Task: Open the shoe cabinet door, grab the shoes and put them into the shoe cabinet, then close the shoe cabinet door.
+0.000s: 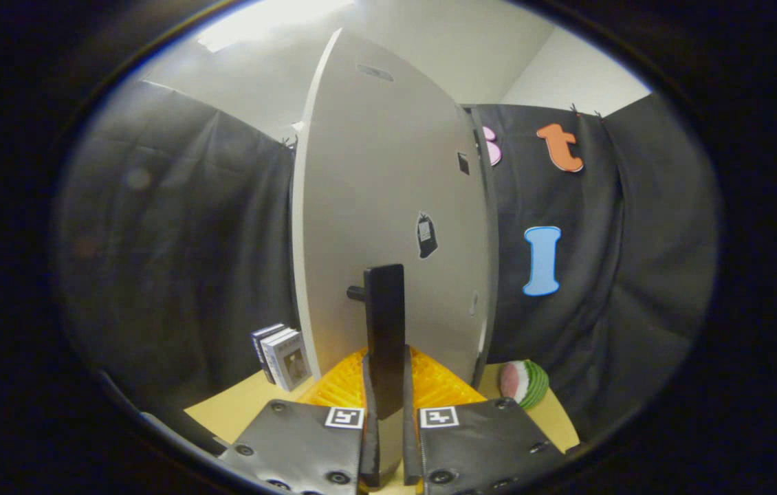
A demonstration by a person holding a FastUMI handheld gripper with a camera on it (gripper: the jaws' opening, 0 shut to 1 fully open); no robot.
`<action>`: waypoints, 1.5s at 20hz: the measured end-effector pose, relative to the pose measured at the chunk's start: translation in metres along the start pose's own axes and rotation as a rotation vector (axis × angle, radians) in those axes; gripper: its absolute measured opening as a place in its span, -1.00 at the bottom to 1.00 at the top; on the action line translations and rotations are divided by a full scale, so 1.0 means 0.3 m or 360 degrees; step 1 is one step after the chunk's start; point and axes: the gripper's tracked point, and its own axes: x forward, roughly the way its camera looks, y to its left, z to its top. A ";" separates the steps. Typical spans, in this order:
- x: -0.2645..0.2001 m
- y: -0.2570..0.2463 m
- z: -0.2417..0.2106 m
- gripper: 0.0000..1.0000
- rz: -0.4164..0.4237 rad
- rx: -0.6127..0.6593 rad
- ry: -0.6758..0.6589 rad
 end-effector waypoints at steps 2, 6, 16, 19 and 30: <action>-0.025 -0.056 0.008 -0.71 -0.0040 -0.0014 -0.0011; -0.048 -0.196 0.021 -0.73 -0.0165 0.0034 -0.0025; -0.072 -0.423 0.018 -0.89 -0.0331 0.0034 -0.0022; -0.085 -0.449 0.019 -0.90 -0.0340 0.0028 -0.0027; -0.110 -0.535 0.009 -0.90 -0.0325 0.0107 -0.0012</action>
